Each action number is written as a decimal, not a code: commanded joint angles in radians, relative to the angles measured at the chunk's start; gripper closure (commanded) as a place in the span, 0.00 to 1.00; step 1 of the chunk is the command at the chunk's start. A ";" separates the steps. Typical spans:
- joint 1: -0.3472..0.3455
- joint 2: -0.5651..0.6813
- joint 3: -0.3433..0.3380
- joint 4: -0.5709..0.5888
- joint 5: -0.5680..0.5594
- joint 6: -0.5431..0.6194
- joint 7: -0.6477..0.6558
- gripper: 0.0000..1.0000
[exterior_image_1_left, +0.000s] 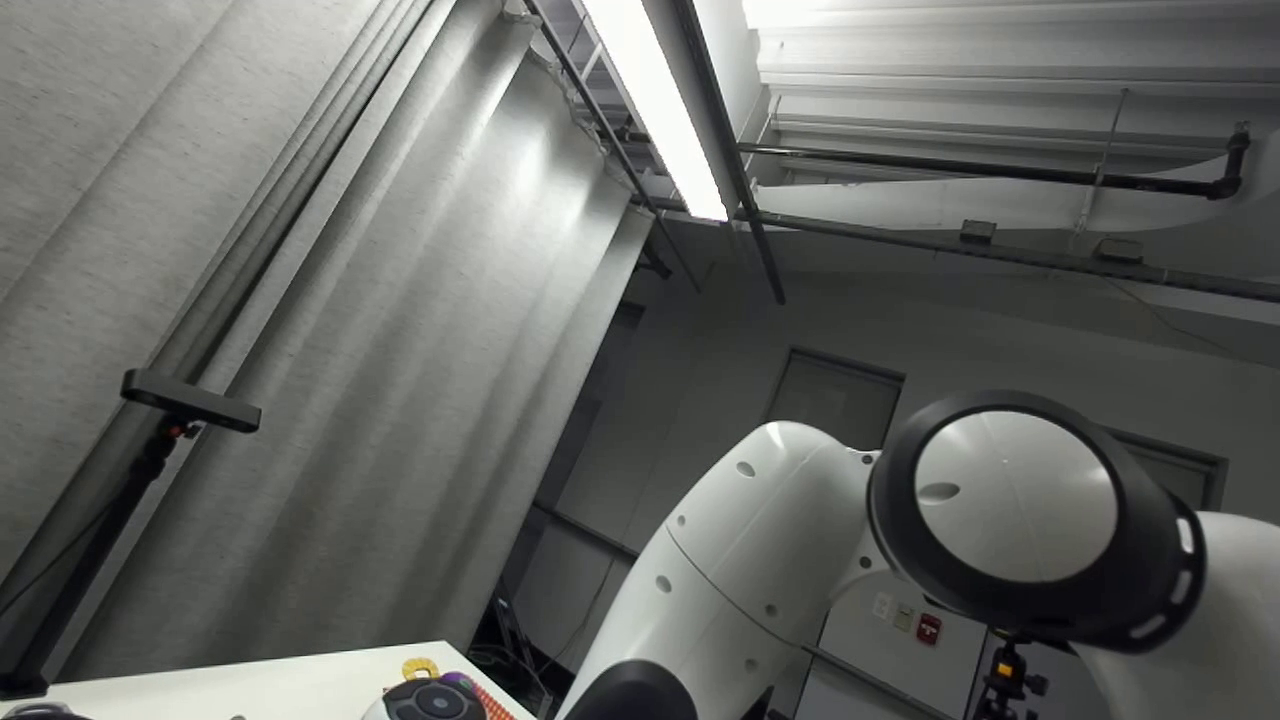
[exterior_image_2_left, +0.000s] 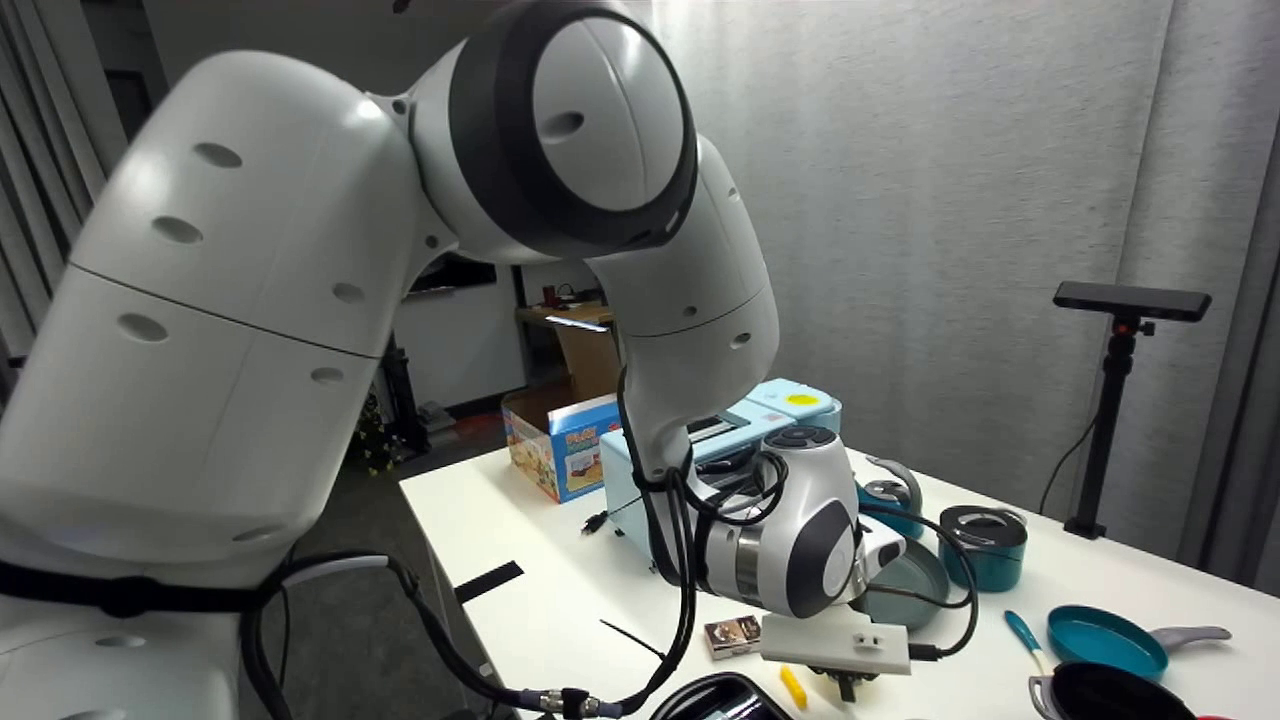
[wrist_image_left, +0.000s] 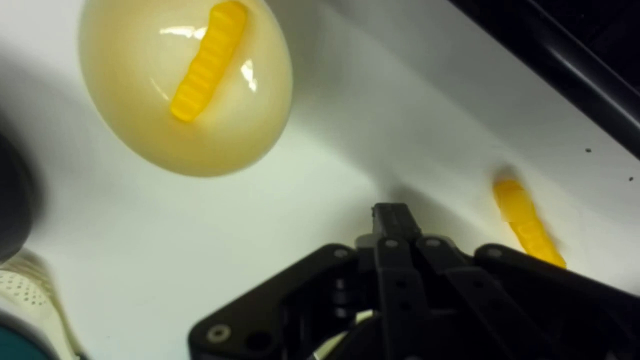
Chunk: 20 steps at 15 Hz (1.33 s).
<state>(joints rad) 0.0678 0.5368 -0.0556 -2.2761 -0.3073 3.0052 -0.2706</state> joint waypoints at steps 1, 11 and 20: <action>0.052 -0.044 -0.033 -0.035 -0.017 0.003 0.048 1.00; 0.069 -0.132 -0.031 -0.135 -0.014 0.000 0.064 1.00; -0.011 -0.174 0.123 -0.190 0.009 -0.107 -0.061 0.50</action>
<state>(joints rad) 0.0994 0.4060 0.0134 -2.4388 -0.3064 2.9639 -0.2717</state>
